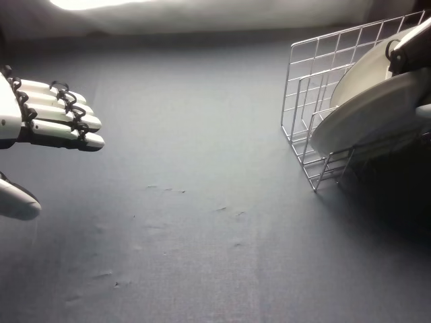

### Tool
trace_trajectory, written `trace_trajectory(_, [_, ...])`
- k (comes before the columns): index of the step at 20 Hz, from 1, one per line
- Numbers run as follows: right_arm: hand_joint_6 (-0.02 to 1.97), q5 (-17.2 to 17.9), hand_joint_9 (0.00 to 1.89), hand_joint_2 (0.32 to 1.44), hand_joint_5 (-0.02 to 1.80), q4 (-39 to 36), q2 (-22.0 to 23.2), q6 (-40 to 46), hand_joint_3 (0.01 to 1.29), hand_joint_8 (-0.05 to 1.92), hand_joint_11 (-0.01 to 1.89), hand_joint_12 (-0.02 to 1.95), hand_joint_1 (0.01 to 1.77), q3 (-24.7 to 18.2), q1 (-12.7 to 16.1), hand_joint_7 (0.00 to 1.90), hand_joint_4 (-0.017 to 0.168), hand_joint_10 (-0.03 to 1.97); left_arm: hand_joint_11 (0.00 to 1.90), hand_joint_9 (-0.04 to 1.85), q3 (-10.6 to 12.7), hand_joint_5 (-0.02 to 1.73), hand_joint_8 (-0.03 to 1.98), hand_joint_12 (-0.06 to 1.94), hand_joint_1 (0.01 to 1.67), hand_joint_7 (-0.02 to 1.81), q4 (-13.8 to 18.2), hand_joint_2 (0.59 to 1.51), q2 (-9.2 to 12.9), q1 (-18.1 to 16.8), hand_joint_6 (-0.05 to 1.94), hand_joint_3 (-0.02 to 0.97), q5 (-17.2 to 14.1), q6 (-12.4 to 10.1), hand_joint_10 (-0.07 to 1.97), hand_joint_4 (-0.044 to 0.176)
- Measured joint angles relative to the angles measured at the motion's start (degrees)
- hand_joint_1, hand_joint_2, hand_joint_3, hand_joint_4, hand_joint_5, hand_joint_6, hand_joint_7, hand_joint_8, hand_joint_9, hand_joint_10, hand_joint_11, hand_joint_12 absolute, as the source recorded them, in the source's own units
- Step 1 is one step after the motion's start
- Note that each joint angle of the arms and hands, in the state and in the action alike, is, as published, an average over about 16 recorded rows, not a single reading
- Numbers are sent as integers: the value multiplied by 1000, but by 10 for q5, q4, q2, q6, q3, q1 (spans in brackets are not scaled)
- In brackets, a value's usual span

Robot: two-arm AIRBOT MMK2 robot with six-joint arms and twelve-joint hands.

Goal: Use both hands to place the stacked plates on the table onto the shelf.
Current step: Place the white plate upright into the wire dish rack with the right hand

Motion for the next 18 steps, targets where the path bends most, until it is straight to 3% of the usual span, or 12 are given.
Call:
trace_trajectory(9, [836, 1, 916, 1066, 819, -55, -6, -6, 13, 976, 802, 1198, 1356, 6, 22, 934, -9, 1176, 23, 21, -4, 116, 0, 15, 15, 52, 2, 1176, -2, -2, 19, 3, 0, 0, 11, 0])
trace_trajectory(18, [380, 26, 812, 1088, 733, -101, -6, -6, 13, 407, 537, 1065, 1266, 6, 42, 824, -5, 523, 22, 18, -16, 115, 0, 15, 15, 51, 4, 1179, -4, -6, 20, 2, 0, 3, 11, 0])
